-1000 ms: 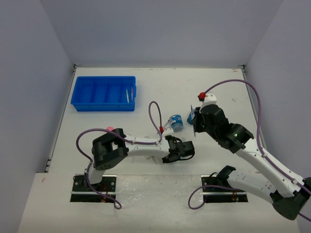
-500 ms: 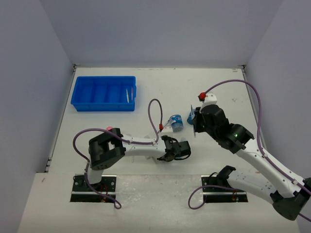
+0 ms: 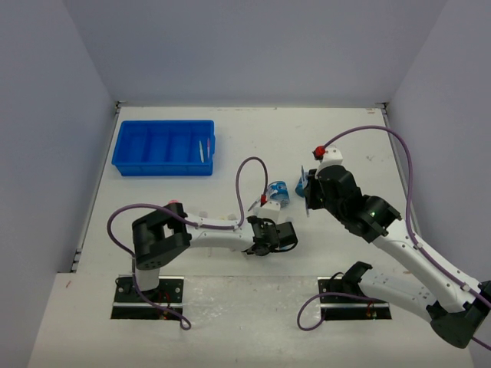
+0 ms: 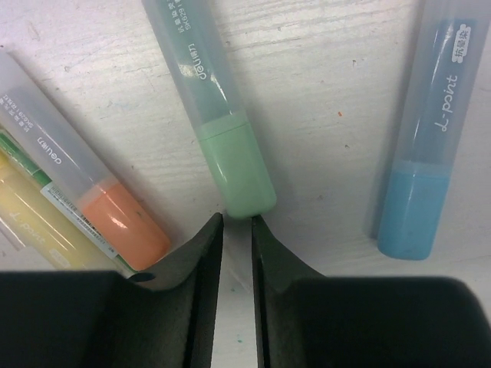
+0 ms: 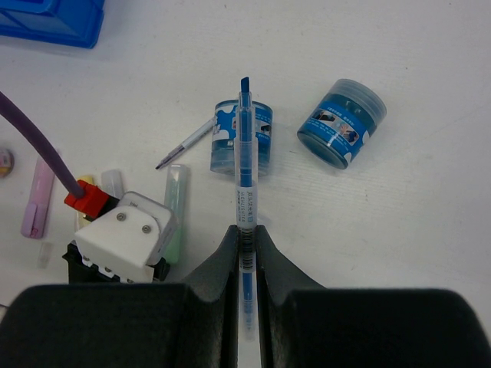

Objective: Sort the stationery into containers
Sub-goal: Close the pen cap on the pen.

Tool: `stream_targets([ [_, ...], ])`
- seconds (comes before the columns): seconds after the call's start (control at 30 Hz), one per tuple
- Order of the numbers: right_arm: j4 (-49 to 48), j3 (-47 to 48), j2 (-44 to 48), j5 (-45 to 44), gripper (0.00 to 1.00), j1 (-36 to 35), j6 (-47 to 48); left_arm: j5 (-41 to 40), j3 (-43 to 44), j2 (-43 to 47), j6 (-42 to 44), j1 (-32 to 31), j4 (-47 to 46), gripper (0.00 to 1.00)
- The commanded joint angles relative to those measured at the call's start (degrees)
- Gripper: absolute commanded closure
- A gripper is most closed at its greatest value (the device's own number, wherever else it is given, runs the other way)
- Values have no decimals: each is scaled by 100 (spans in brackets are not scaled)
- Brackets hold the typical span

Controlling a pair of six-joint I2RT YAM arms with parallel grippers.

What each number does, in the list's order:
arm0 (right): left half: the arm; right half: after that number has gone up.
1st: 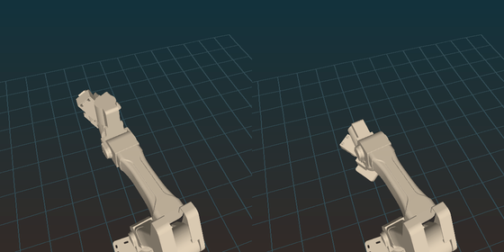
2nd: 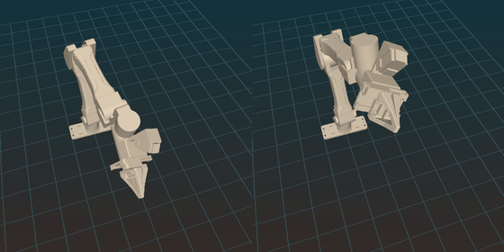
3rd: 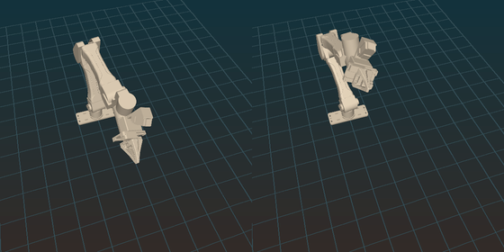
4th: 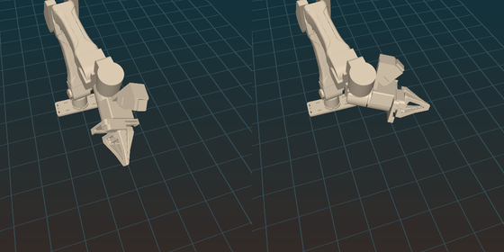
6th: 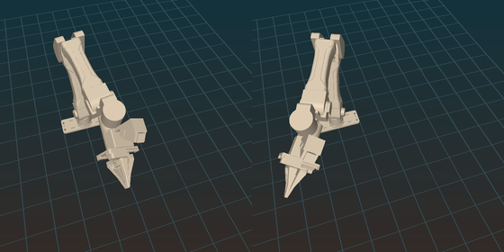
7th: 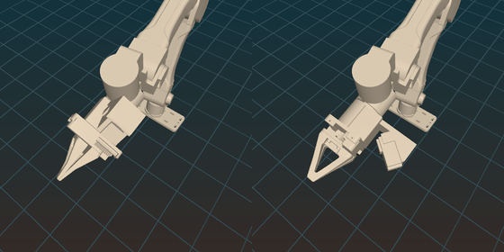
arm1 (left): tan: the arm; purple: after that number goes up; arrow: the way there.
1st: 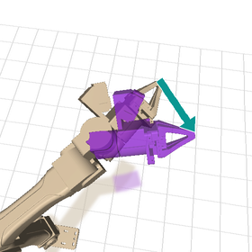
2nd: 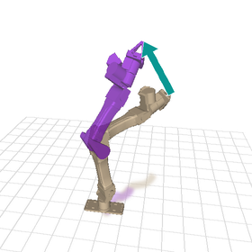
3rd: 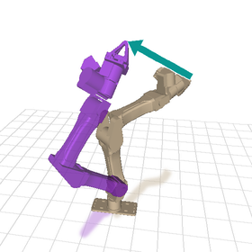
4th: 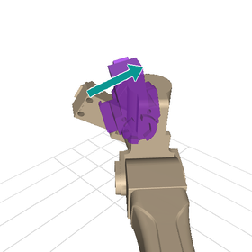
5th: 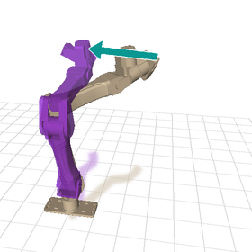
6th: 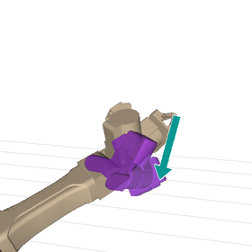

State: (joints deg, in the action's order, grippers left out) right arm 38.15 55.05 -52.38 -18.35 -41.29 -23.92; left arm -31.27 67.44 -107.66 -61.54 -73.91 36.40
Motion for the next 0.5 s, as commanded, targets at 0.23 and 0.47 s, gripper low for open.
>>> stream_targets([
  [0.23, -146, 10, 35, 121, 100, 7, 81, 151, -253, 96, 1622, 17, -295, 72],
  [0.47, -141, 24, 9, 151, 100, 7, 94, 286, -660, 876, 2670, -1, -822, 60],
])
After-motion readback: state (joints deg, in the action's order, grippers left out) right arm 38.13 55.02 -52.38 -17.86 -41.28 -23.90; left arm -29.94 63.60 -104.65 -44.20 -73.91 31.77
